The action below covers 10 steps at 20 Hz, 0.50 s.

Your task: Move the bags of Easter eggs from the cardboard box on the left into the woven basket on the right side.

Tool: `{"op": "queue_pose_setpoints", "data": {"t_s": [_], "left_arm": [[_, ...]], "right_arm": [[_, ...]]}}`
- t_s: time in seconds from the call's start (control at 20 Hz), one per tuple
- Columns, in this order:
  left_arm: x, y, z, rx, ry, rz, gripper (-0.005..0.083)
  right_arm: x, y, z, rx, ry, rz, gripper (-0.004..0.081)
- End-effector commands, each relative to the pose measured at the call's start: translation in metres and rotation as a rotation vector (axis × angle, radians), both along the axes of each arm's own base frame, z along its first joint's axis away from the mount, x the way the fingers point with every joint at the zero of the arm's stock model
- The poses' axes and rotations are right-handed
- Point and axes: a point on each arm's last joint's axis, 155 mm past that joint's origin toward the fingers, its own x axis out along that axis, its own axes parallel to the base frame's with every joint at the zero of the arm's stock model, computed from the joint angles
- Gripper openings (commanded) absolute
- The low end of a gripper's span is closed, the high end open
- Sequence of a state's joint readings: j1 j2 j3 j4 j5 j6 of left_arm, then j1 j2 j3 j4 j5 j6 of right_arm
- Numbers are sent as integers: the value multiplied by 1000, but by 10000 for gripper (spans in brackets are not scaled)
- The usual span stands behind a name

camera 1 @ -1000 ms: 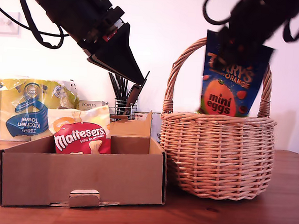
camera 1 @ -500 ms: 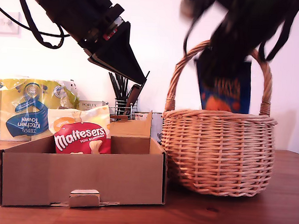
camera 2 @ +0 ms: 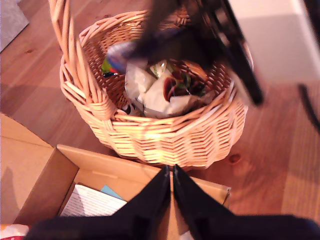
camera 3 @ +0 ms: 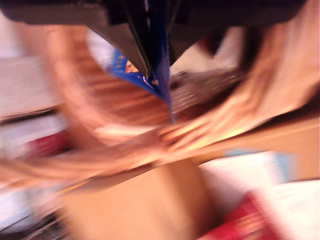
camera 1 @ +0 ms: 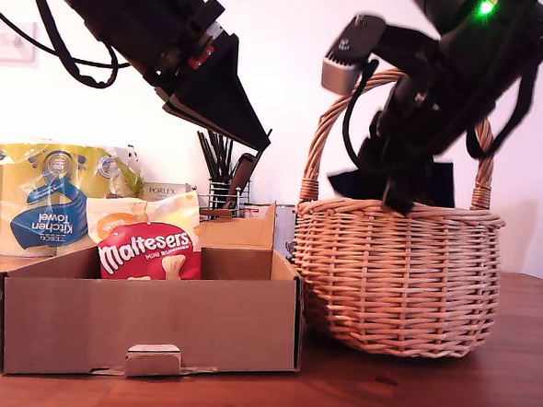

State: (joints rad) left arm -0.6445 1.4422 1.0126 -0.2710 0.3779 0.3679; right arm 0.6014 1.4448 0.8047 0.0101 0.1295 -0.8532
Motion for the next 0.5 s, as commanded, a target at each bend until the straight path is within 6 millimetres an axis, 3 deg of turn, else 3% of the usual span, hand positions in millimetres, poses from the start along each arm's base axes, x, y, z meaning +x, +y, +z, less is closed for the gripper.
{"op": "queue_pose_setpoints", "data": {"t_s": [0.0, 0.1, 0.3, 0.45], "left_arm": [[-2, 0, -7, 4, 22, -1, -19], [-2, 0, -7, 1, 26, 0, -19], [-2, 0, -7, 1, 27, 1, -19], [-2, 1, -8, 5, 27, 5, -19]], "right_arm": [[-5, 6, 7, 67, 25, -18, 112], [-8, 13, 24, 157, 59, -56, 210], [-17, 22, 56, 274, 158, -102, 321], [-29, 26, 74, 304, 226, -97, 352]]}}
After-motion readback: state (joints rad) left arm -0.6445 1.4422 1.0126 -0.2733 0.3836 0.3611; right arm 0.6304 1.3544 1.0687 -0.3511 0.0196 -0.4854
